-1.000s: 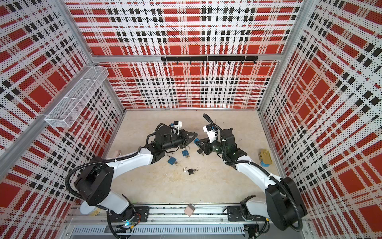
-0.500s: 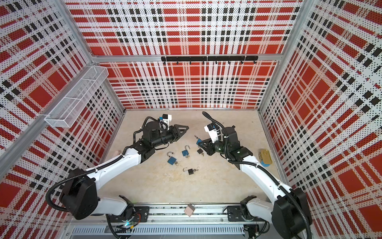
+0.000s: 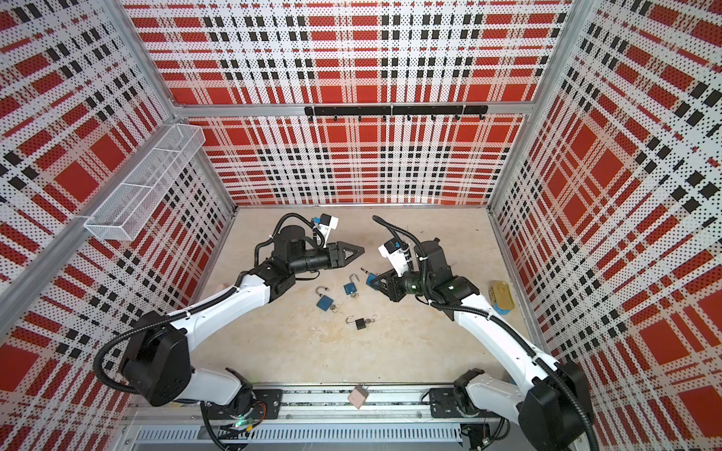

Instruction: Lock with the key

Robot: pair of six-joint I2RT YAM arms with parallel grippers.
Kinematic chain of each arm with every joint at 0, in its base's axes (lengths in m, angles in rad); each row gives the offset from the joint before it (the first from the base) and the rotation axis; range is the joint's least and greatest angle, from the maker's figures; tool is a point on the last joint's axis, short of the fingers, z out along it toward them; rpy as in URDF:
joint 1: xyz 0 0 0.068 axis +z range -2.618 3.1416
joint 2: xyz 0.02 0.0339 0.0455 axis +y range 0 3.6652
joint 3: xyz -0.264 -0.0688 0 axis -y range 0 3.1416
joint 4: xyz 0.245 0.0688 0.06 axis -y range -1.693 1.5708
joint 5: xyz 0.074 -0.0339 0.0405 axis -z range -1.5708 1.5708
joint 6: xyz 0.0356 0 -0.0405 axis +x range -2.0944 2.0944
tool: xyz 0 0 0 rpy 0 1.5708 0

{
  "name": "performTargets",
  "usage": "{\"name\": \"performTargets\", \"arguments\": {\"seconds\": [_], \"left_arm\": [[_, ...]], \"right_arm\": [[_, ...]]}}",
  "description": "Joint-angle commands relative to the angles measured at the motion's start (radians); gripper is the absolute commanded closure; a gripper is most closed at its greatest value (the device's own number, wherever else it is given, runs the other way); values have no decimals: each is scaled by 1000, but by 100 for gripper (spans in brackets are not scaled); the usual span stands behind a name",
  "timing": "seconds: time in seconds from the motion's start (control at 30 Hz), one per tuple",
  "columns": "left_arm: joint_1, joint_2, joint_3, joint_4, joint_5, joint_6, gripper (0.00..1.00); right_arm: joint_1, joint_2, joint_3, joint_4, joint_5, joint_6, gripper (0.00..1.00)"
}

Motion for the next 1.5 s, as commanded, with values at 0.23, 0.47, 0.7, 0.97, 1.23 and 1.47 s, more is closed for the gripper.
{"name": "performTargets", "arguments": {"seconds": [0.23, 0.47, 0.7, 0.97, 1.23, 1.47], "left_arm": [[-1, 14, -42, 148, 170, -34, 44], [-15, 41, -52, 148, 175, -26, 44], [-23, 50, -56, 150, 193, -28, 46], [-25, 44, -71, 151, 207, -33, 52], [-21, 38, -85, 151, 213, -35, 56], [-14, 26, -94, 151, 223, -36, 57]], "right_arm": [[2, -23, 44, 22, -16, -18, 100], [2, -21, 50, 37, -35, -6, 100], [3, -25, 51, 35, -28, -6, 100], [3, -21, 55, 32, 0, -13, 100], [3, -21, 63, 31, 15, -16, 100], [3, -13, 70, 28, 23, -19, 100]]}}
